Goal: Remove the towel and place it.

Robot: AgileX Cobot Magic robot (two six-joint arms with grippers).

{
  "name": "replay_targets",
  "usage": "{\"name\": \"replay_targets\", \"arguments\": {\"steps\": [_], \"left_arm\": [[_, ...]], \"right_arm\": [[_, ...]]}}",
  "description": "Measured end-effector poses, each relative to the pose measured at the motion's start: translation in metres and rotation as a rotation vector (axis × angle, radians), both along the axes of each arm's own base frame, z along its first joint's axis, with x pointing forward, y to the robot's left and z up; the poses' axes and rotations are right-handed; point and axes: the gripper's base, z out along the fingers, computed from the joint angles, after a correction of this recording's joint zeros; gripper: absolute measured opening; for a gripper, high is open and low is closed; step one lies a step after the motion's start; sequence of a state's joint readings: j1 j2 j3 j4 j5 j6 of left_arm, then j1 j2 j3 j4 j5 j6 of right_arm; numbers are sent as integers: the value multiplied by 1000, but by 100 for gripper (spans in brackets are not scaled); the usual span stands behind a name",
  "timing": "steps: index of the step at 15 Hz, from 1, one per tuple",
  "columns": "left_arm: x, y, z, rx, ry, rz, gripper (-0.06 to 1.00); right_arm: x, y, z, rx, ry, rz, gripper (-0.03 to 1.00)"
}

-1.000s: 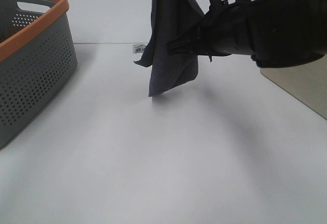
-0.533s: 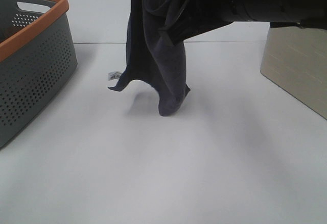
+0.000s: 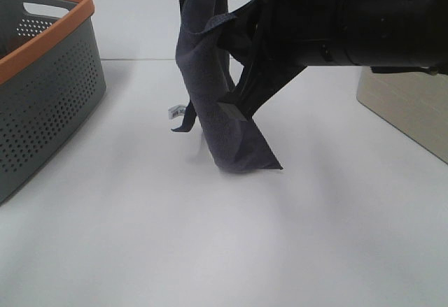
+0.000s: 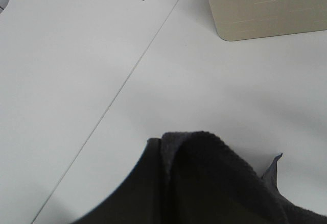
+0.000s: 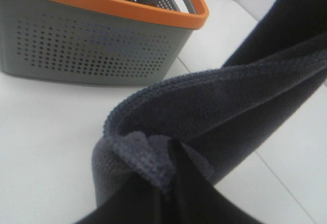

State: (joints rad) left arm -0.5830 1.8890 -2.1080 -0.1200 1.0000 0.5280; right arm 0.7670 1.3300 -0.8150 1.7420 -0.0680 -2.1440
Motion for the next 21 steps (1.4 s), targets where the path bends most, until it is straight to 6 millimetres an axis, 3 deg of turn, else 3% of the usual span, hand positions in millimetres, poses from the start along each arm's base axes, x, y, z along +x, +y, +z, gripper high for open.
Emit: {"name": "replay_targets", "arguments": {"steps": [3,6,11,14,16,21], "left_arm": [[0,3,-2,28,16,22,0],[-1,4,-4,45,31,26,0],[0,4,-5,51,36,27,0],[3,2,-14,69,65,24,0],[5,0,-20,82,86,23,0],[3,0,-21,88,112,16,0]], "right_arm": [[-4,3,-1,39,36,34,0],[-17,-3,-29,-1,117,80,0],[-20,-8,-43,-23,172,54,0],[-34,2,-41,60,274,194,0],[-43,3,-45,27,343,270,0],[-43,-17,-65,-176,563,42,0]]}}
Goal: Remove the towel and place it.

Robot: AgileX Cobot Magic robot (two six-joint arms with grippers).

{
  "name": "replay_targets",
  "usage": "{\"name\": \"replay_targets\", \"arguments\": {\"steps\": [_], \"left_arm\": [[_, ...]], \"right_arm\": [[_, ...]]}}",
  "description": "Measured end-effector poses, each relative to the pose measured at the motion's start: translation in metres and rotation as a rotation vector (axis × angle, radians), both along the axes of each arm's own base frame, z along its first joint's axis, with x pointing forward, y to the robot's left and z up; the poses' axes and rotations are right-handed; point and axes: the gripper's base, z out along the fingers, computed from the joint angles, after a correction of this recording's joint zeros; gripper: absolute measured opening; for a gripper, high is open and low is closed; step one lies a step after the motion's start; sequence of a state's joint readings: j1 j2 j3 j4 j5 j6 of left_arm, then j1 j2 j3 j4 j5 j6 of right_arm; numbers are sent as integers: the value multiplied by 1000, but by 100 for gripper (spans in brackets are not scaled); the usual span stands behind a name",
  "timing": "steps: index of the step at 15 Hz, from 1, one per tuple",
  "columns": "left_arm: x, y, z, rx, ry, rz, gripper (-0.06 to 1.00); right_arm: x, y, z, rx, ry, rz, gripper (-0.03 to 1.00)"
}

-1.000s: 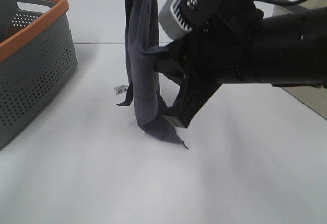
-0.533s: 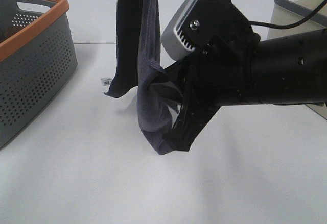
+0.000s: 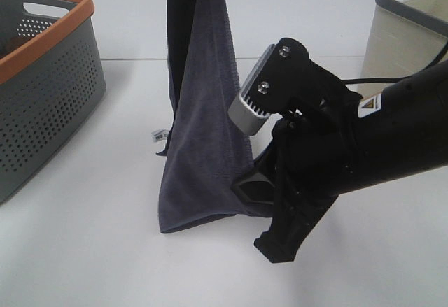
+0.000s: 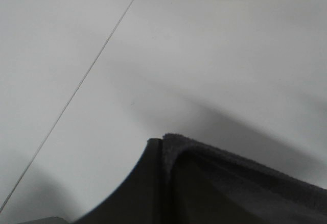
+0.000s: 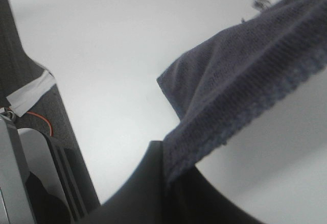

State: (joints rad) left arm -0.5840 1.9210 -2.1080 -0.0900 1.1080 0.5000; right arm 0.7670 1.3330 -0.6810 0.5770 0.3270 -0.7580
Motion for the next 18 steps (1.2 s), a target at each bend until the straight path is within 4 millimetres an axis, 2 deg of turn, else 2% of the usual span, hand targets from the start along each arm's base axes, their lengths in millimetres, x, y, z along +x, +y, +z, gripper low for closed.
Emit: {"name": "replay_targets", "arguments": {"steps": [3,4,5,7,9,11,14,18], "left_arm": [[0,0,0,2,5,0,0],[-1,1,-1,6,20,6,0],[-3,2,-3,24,53,10,0],[-6,4,-6,46,90,10,0],[-6,4,-6,38,108,32,0],[-4,8,-6,28,120,125,0],[5,10,-1,-19,39,234,0],[15,11,6,-62,-81,280,0]], "right_arm": [[8,-6,10,-91,73,-165,0],[13,-7,20,-130,75,-217,0],[23,-9,39,-177,48,-303,0],[31,-12,53,-217,-6,-366,0],[39,-17,64,-266,-99,-402,0],[48,-23,72,-344,-240,-383,0],[61,-31,82,-478,-472,-321,0],[84,-23,99,-544,-719,-306,0]]}}
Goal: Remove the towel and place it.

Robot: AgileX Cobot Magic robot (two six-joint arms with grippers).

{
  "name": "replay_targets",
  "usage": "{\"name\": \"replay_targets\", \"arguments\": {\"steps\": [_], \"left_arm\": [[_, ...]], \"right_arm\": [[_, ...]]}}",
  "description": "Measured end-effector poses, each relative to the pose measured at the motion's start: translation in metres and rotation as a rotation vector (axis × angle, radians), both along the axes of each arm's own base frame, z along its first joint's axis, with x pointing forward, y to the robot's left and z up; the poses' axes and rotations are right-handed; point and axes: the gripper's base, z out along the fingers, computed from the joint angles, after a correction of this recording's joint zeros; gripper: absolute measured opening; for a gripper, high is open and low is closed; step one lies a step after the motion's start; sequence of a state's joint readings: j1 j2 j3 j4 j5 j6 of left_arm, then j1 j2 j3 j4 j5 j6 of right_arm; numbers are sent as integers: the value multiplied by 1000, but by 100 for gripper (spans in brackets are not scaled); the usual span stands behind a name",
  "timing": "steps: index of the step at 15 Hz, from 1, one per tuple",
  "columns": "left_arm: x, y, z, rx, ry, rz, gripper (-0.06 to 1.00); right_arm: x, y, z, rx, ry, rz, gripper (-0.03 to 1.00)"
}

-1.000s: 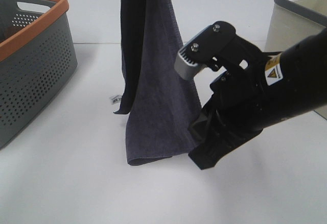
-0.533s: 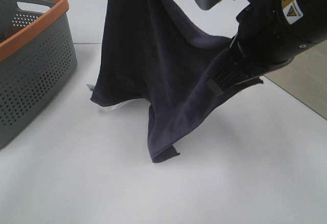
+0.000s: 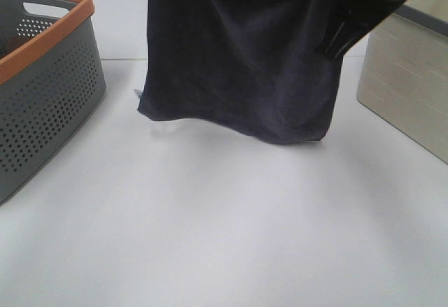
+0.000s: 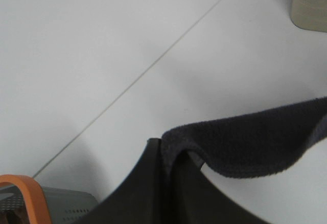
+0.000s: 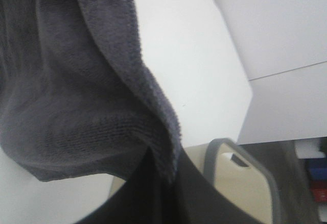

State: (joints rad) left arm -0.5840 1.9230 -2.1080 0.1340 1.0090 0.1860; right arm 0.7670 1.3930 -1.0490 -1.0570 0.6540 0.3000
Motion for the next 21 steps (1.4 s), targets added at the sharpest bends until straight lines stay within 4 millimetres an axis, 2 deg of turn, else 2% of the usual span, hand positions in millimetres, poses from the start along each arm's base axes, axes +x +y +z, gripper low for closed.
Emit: {"name": "replay_targets", "arguments": {"steps": [3,4,5,9,15,17,19,20,21], "left_arm": [[14,-3,-6,-15,-76,55,0],[20,-2,-10,-2,-96,69,0],[34,1,-18,-31,-116,107,0],[64,15,-29,-109,-195,148,0],[107,17,-47,-246,-449,98,0],[116,23,-55,-235,-484,96,0],[124,29,-66,-216,-487,101,0],[131,31,-78,-201,-469,108,0],[133,30,-84,-196,-459,107,0]], "right_arm": [[24,12,9,-53,-149,48,0],[34,10,9,-36,-167,39,0],[55,-3,7,20,-167,10,0],[89,-13,7,127,-179,52,0],[148,12,1,105,-235,119,0],[164,7,0,112,-246,105,0],[185,-15,1,140,-264,35,0],[193,-35,0,151,-265,-19,0],[193,-37,0,151,-264,-24,0]]}}
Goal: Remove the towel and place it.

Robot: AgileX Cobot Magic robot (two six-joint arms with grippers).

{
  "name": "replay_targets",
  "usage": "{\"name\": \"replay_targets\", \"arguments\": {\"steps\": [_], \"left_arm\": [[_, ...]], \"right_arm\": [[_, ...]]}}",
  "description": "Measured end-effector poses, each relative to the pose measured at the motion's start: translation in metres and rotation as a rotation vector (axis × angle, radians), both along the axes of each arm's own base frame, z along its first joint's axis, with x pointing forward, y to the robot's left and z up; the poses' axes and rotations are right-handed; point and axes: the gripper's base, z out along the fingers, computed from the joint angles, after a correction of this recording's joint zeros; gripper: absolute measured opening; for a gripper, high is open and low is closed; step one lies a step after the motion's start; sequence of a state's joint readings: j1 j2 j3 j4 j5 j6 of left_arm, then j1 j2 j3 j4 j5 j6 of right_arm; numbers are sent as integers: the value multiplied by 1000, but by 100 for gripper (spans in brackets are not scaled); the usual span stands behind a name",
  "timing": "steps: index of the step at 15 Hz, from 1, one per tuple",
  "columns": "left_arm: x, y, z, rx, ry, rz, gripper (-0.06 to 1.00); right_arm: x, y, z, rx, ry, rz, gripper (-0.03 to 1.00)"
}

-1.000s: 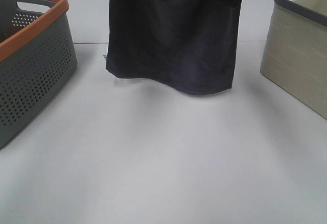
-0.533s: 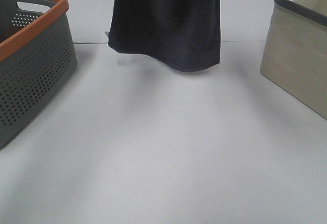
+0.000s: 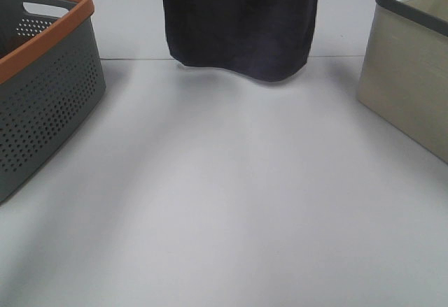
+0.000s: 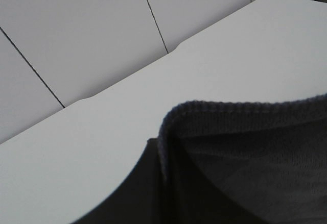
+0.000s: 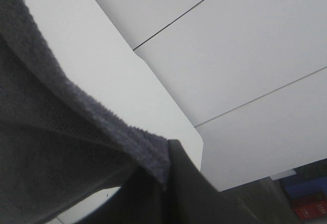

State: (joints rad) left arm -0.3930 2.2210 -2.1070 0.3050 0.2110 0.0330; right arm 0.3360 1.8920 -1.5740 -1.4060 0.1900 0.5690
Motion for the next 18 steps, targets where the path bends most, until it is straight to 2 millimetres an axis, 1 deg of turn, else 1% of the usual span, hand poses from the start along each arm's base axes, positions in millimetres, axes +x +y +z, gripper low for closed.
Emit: {"name": "replay_targets", "arguments": {"steps": [2,5,7,9,12,15,17,18], "left_arm": [[2,-1,-7,5,12,-1,0],[2,-2,-8,5,13,-1,0],[3,-2,-9,4,10,-3,0],[6,-4,-14,-5,-11,-15,0],[13,-10,-30,-7,-49,-41,0],[14,-9,-33,26,-40,-41,0],[11,-10,-41,66,43,-20,0],[7,-14,-48,99,112,-11,0]], "right_arm": [[2,1,-5,-1,9,8,0],[5,3,-13,-4,27,14,0],[6,3,-15,-8,28,16,0],[7,5,-17,-29,26,31,0],[16,8,-36,-80,50,44,0],[19,9,-32,-51,37,36,0],[19,8,-31,14,45,5,0],[18,6,-36,63,73,-31,0]]}}
